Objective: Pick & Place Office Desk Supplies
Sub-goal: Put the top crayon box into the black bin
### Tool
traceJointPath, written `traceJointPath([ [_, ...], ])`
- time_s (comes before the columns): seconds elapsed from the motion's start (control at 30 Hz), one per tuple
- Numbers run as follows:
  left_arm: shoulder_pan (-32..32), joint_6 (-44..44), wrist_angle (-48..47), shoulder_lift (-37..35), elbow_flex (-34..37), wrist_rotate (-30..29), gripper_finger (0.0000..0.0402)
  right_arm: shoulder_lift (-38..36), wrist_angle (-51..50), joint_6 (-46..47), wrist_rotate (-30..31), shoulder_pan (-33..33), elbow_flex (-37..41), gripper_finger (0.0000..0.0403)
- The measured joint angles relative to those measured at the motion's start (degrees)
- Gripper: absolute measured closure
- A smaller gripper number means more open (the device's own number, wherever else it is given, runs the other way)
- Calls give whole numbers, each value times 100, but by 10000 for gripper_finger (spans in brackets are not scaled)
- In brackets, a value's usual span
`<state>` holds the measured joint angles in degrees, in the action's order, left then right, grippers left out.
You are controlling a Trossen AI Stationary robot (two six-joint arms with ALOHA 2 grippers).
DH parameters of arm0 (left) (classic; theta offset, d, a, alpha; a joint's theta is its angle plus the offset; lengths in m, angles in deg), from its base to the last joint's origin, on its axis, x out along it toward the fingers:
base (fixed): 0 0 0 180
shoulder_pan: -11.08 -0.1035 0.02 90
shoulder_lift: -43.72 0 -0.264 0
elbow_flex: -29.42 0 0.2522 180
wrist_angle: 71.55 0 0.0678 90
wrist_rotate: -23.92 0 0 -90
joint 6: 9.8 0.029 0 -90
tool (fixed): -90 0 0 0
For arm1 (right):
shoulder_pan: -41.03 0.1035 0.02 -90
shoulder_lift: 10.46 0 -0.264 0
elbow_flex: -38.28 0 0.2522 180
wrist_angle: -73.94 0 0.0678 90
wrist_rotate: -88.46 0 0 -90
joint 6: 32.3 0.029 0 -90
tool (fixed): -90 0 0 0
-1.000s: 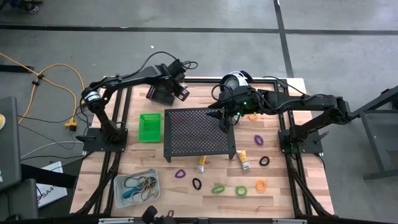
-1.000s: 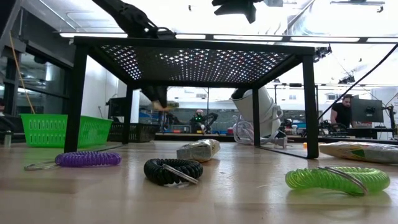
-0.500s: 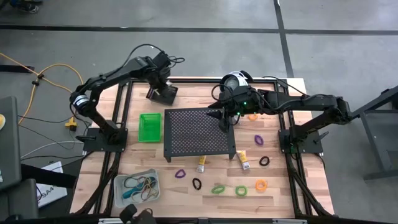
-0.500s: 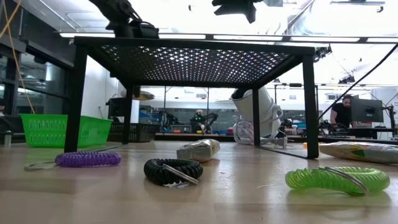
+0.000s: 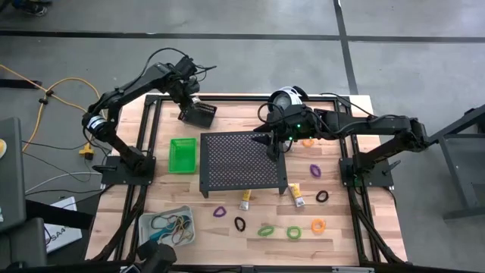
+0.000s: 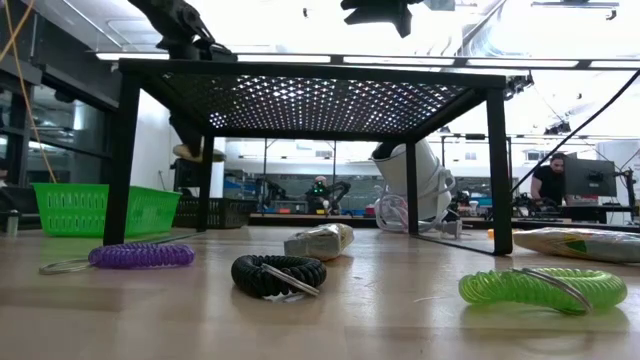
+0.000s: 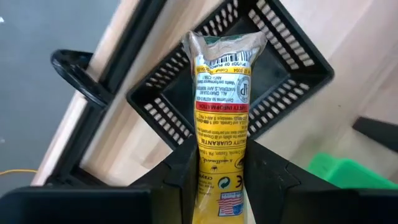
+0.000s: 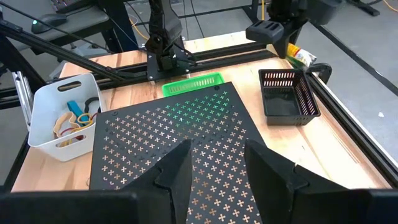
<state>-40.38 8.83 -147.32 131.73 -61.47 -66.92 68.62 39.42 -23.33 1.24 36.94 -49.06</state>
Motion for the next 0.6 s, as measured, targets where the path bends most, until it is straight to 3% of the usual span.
traceJointPath([
  [0.37, -56, 126, 1408, 0, 1227, 187, 297, 1, 1, 0, 0, 0, -1, 268],
  [0.6, -66, 372, 2019, 0, 1589, 286, 297, -1, 1, -2, 0, -1, 0, 268],
])
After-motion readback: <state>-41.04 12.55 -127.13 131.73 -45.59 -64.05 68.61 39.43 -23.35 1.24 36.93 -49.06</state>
